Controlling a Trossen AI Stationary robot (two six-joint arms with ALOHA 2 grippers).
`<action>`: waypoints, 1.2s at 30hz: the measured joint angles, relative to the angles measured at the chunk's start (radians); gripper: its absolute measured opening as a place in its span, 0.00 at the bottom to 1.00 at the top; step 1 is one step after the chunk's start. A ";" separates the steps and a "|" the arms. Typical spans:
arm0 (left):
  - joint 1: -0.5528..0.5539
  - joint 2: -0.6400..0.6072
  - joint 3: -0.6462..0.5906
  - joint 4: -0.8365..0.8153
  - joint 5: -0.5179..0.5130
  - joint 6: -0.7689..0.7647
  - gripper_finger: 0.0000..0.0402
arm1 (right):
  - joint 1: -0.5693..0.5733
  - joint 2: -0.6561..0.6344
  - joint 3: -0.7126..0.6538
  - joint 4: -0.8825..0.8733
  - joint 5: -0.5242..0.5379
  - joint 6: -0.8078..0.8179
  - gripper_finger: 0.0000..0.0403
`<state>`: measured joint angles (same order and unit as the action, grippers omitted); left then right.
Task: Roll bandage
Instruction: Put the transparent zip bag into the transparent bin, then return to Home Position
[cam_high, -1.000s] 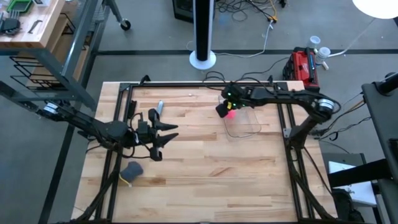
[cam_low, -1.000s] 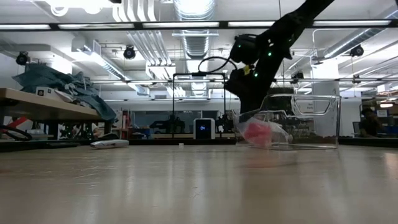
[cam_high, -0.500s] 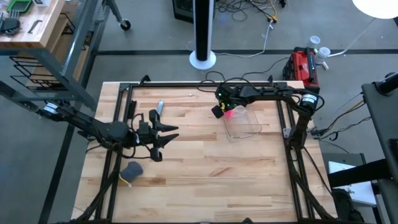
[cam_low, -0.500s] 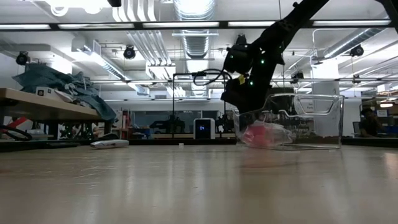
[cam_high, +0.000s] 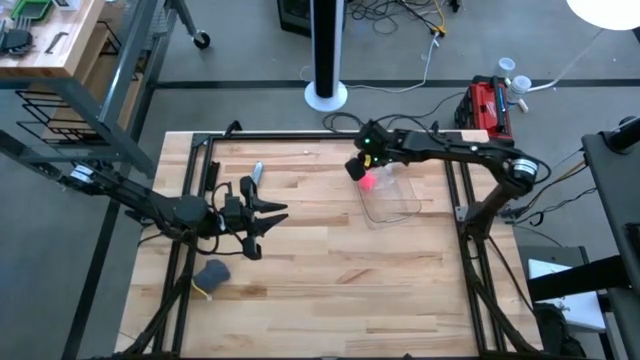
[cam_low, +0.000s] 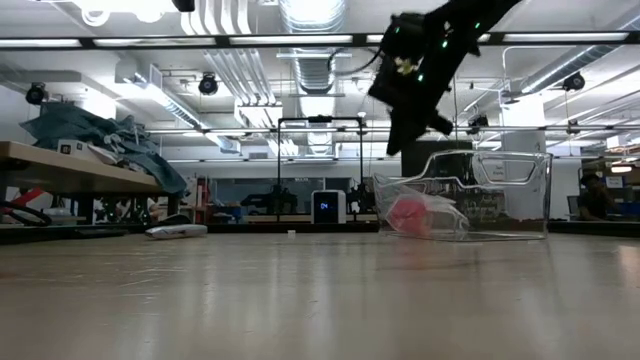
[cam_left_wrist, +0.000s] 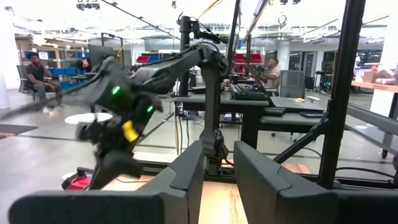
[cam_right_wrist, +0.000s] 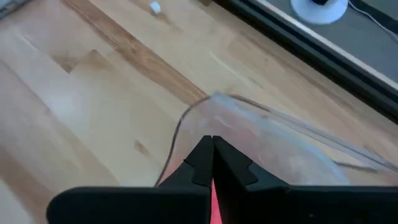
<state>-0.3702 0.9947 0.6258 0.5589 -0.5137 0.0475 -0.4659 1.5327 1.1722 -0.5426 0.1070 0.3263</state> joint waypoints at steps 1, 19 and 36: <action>0.000 0.000 0.000 0.000 0.000 0.002 0.20 | 0.009 -0.030 -0.004 -0.002 -0.001 -0.018 0.00; -0.001 -0.167 -0.001 -0.152 0.000 -0.002 0.26 | 0.309 -0.597 -0.223 0.237 -0.251 -0.155 0.00; -0.001 -0.376 -0.254 0.039 0.007 -0.004 0.31 | 0.342 -0.799 -0.380 0.401 -0.299 -0.152 0.00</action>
<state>-0.3714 0.6185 0.3723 0.5975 -0.5064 0.0438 -0.1234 0.7341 0.7918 -0.1414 -0.1915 0.1742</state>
